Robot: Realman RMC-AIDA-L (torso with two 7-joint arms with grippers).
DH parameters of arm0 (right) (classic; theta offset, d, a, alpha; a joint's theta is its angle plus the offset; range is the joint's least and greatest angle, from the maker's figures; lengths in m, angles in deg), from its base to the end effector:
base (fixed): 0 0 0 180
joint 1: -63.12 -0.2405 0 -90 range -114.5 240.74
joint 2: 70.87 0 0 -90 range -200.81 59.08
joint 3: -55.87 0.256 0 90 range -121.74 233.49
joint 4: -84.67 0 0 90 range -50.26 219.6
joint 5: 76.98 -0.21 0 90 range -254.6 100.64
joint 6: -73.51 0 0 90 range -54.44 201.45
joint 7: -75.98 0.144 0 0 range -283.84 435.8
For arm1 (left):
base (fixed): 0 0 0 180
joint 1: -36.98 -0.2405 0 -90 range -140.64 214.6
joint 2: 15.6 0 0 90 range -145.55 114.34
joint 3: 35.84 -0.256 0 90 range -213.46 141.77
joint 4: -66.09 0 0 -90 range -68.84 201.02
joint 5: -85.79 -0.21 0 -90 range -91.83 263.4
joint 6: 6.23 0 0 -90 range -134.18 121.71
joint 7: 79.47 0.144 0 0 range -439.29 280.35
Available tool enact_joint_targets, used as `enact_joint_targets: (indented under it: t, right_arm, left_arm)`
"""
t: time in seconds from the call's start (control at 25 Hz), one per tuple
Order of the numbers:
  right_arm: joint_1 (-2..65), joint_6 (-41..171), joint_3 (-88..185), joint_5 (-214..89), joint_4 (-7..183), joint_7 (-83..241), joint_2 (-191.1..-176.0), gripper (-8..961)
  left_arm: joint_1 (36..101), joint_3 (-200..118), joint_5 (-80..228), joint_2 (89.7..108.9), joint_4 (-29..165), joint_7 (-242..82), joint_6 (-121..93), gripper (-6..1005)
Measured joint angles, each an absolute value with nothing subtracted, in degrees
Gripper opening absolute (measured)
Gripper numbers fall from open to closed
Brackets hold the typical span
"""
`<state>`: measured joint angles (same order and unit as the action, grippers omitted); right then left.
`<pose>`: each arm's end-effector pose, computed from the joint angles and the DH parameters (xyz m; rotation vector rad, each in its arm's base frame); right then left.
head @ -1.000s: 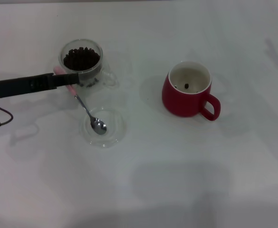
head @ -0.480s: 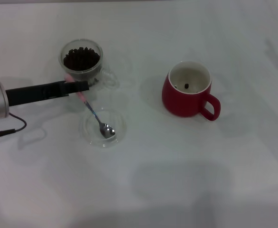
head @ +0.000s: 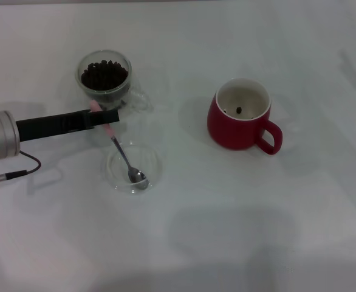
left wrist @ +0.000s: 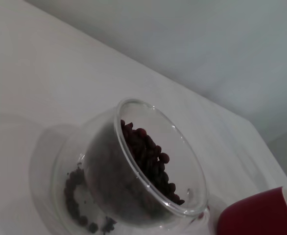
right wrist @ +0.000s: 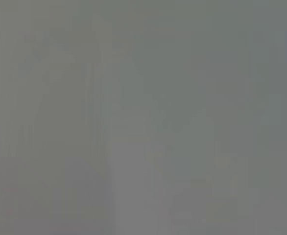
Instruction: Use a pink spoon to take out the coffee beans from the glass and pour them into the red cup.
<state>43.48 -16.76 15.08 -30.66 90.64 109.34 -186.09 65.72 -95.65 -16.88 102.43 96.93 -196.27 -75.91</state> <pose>0.3431 0.2899 0.0682 -1.5321 0.4332 1.0630 -0.2814 0.3362 -0.0445 -2.3731 -1.6133 -0.6352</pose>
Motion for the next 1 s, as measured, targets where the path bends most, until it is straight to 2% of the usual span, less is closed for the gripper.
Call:
enact_joint_targets:
  t: [0.28, 0.72, 0.8, 1.0]
  right_arm:
    - [43.54, -16.76, 14.93, -30.66, 90.71, 109.37, -186.03, 874]
    - [43.59, -16.92, 14.92, -30.59, 90.73, 109.38, -186.0, 874]
    - [43.56, -17.01, 14.9, -30.58, 90.73, 109.38, -186.0, 874]
    - [43.59, -17.04, 14.6, -30.58, 90.73, 109.36, -186.0, 874]
  left_arm:
    - [65.24, -95.45, -17.31, 102.5, 96.93, -195.82, -75.45, 143]
    - [63.15, -93.69, -16.86, 101.67, 97.69, -192.97, -74.93, 306]
    - [62.94, -92.99, -16.77, 101.57, 97.77, -191.88, -74.99, 392]
    - [60.72, -86.31, -16.17, 101.47, 101.47, -180.81, -76.31, 393]
